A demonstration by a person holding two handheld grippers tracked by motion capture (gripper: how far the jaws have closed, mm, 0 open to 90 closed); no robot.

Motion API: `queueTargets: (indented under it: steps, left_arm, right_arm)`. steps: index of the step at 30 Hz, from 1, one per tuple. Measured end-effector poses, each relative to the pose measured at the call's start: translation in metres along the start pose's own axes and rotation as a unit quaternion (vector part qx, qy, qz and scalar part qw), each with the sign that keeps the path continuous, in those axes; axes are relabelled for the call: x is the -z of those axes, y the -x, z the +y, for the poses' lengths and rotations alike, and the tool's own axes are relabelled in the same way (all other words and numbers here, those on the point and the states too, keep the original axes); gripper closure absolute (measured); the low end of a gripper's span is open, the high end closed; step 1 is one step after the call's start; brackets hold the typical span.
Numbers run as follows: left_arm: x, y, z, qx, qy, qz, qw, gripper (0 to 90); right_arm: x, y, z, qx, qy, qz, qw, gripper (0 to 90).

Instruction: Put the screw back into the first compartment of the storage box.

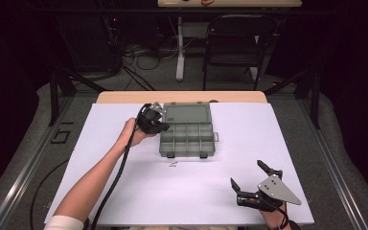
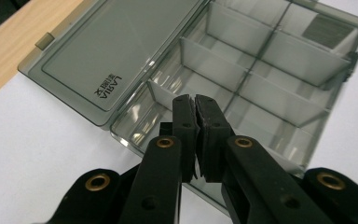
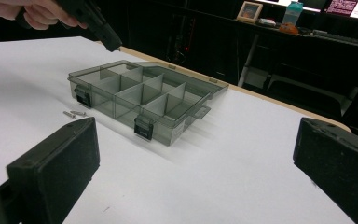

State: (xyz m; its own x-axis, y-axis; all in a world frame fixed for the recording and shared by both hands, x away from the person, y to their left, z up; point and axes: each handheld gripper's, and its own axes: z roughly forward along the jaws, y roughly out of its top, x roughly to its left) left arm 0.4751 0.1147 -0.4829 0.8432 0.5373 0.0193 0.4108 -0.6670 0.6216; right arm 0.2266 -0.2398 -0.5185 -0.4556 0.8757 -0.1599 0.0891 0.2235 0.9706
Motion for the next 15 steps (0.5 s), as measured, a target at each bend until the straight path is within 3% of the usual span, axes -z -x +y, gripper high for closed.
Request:
queueTargets:
  steps: [6,7,8,11,15]
  left_arm:
    - [-0.015,-0.004,-0.002,0.010,-0.021,0.003,0.9997,84.5]
    - [-0.016,-0.004,-0.003,0.019,-0.020,0.002,0.9996,75.0]
    - [-0.016,-0.005,-0.004,0.025,-0.020,-0.002,0.9995,64.8]
    - [-0.013,-0.004,-0.007,0.036,-0.011,-0.005,0.9993,43.0]
    - [-0.002,0.006,-0.011,0.022,0.000,0.012,0.9997,22.3]
  right_arm:
    - [0.000,0.001,0.000,-0.001,-0.003,0.002,1.0000,0.0]
    - [-0.002,0.000,-0.001,-0.002,0.004,-0.002,1.0000,0.0]
    - [0.000,0.000,0.000,0.000,-0.006,0.001,1.0000,0.0]
    - [0.000,0.001,0.000,-0.001,-0.005,0.001,1.0000,0.0]
    - [-0.001,0.000,0.000,0.001,-0.007,0.001,1.0000,0.0]
